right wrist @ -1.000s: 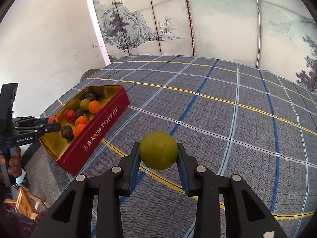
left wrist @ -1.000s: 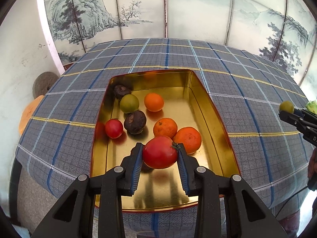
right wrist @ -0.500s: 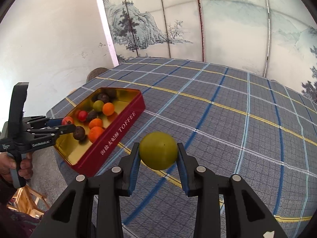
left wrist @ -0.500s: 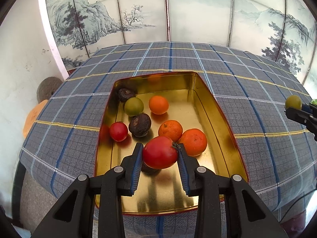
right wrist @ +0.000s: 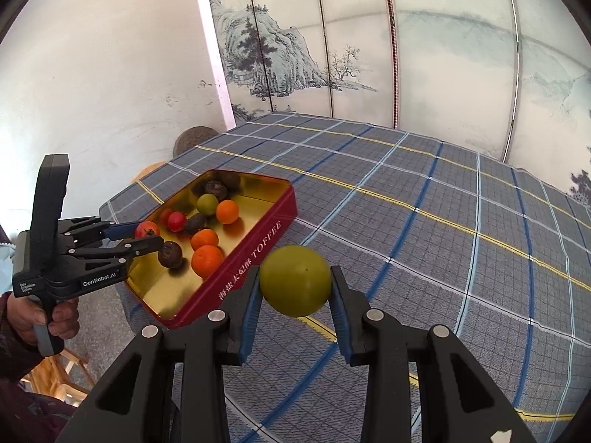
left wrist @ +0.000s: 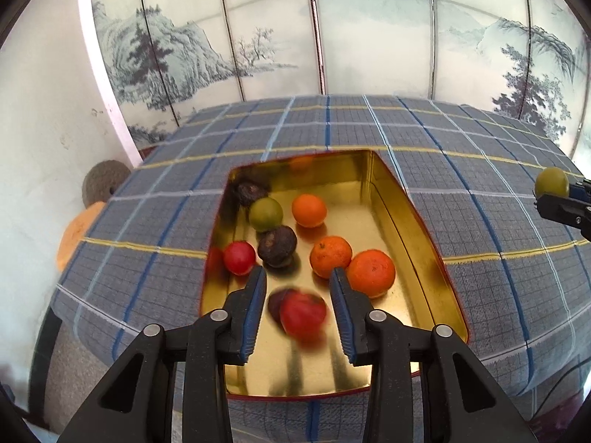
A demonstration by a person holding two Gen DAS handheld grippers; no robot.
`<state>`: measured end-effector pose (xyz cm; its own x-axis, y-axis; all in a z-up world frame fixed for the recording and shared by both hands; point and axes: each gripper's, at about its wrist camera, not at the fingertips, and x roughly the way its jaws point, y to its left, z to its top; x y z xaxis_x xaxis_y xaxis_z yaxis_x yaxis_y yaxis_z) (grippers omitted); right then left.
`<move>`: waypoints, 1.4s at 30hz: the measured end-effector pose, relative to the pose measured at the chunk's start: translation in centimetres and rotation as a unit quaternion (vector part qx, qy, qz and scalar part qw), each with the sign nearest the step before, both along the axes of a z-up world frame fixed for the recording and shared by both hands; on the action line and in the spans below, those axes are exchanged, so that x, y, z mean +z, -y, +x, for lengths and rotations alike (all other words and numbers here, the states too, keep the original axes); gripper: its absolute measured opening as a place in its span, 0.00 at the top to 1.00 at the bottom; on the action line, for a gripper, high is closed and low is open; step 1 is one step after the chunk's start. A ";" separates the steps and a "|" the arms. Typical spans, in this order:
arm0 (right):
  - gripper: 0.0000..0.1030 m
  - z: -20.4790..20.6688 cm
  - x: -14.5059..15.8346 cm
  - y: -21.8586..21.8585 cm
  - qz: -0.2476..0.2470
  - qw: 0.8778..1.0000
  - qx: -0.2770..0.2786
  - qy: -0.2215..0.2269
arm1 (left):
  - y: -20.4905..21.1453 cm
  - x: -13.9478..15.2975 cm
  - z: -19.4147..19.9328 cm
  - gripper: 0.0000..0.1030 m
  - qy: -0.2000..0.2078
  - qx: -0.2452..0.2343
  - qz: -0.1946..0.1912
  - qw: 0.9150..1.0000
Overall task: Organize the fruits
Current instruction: 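Lower the tomato into the gold tin and open the left gripper, then carry the green lime into the gold tin and open the right gripper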
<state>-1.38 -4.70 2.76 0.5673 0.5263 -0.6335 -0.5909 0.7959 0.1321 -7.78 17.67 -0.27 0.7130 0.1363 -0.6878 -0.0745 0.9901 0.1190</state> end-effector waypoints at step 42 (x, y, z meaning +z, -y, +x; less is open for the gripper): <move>0.67 -3.8 5.0 -9.1 0.008 0.992 0.109 0.061 | -3.0 7.7 -7.0 0.07 0.120 0.060 -0.003 0.991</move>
<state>-5.16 4.35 7.72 0.5119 0.6536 -0.5574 -0.7606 0.6464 0.0595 -14.76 20.65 7.46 0.8351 0.2253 -0.5018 -0.2164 0.9733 0.0770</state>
